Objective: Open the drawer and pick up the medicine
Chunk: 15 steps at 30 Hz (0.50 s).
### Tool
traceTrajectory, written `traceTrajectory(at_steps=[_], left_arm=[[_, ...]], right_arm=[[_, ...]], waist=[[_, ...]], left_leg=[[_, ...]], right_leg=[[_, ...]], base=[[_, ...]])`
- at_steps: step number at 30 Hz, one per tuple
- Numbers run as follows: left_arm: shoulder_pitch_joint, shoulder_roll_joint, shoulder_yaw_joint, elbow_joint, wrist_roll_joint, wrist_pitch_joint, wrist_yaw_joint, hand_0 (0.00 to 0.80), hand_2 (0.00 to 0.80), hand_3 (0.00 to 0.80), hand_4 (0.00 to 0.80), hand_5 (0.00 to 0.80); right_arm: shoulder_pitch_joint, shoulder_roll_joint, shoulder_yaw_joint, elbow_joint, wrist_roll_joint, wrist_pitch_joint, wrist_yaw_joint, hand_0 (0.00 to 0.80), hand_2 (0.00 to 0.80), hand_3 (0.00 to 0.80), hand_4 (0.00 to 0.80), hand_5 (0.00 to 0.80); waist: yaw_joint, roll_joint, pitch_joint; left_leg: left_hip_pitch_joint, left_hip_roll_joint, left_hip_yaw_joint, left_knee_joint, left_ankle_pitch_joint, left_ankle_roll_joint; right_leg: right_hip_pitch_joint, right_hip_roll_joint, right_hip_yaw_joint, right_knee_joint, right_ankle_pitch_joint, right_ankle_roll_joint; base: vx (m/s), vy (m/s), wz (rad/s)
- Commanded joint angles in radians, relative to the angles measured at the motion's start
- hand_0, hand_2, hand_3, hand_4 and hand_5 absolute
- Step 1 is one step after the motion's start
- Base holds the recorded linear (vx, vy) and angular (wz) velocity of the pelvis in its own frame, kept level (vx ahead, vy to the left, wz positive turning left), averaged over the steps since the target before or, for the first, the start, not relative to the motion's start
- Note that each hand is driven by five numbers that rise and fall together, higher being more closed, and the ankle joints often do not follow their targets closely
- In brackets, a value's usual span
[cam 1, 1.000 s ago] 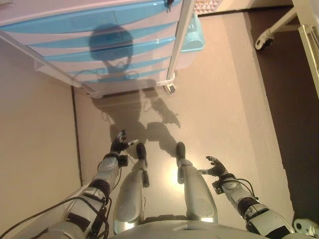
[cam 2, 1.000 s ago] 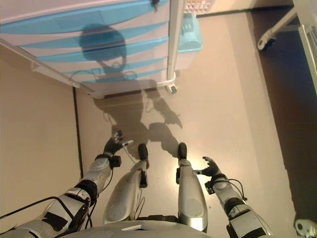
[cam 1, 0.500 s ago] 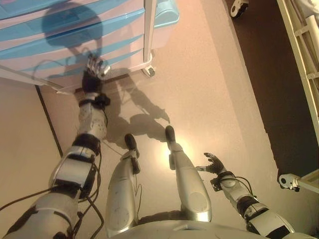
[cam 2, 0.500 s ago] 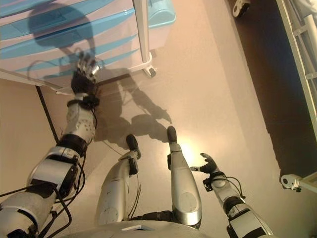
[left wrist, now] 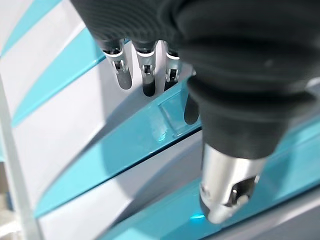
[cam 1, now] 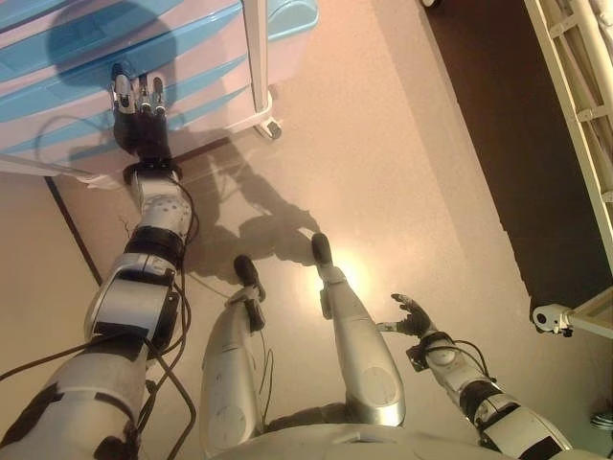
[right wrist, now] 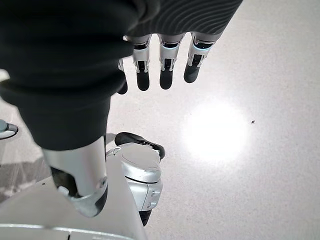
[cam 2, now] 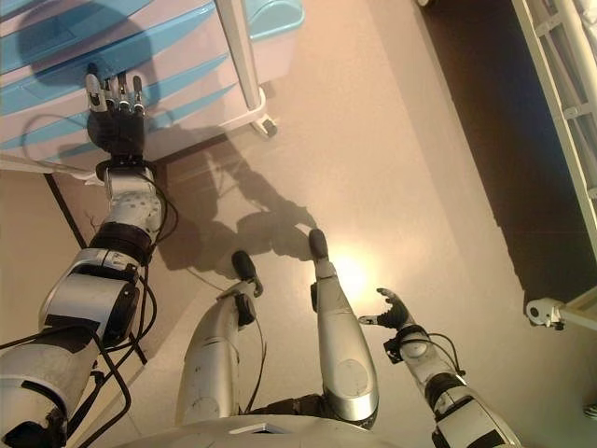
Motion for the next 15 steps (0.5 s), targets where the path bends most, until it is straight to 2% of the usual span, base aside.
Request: traceTrajectory(at_steps=[1, 5, 8, 15], left_arm=[[-0.239, 0.159, 0.068, -0.028, -0.101, -0.025, -0.147, 0.000, 0.000, 0.000, 0.000, 0.000], [-0.253, 0.153, 0.063, -0.053, -0.129, -0.012, -0.156, 0.000, 0.000, 0.000, 0.000, 0.000], [-0.248, 0.143, 0.076, -0.068, -0.183, -0.003, -0.217, 0.000, 0.000, 0.000, 0.000, 0.000], [-0.215, 0.102, 0.160, -0.173, -0.193, -0.006, -0.290, 0.000, 0.000, 0.000, 0.000, 0.000]], right_arm=[[0.072, -0.056, 0.029, -0.045, 0.033, -0.013, -0.012, 0.000, 0.000, 0.000, 0.000, 0.000], [0.067, -0.052, 0.036, -0.051, 0.037, -0.008, -0.010, 0.000, 0.000, 0.000, 0.000, 0.000], [0.062, -0.046, 0.042, -0.062, 0.043, -0.003, -0.012, 0.000, 0.000, 0.000, 0.000, 0.000], [0.067, -0.031, 0.053, -0.080, 0.042, 0.013, -0.011, 0.000, 0.000, 0.000, 0.000, 0.000]], waist=[[-0.006, 0.009, -0.006], [0.000, 0.005, -0.006], [0.006, 0.000, -0.006], [0.020, -0.015, -0.006]], left_leg=[[0.038, -0.061, -0.016, 0.026, -0.158, 0.015], [0.043, -0.061, -0.020, 0.013, -0.155, 0.014], [0.041, -0.066, -0.026, 0.005, -0.148, 0.014], [0.047, -0.067, -0.039, 0.000, -0.146, 0.011]], right_leg=[[-0.026, 0.067, -0.060, 0.044, -0.062, -0.062], [-0.021, 0.072, -0.063, 0.040, -0.064, -0.063], [-0.021, 0.074, -0.063, 0.036, -0.061, -0.066], [-0.012, 0.082, -0.064, 0.025, -0.055, -0.066]], base=[[0.000, 0.000, 0.00], [0.006, -0.026, -0.02], [0.000, -0.024, 0.01], [0.008, -0.028, 0.02]])
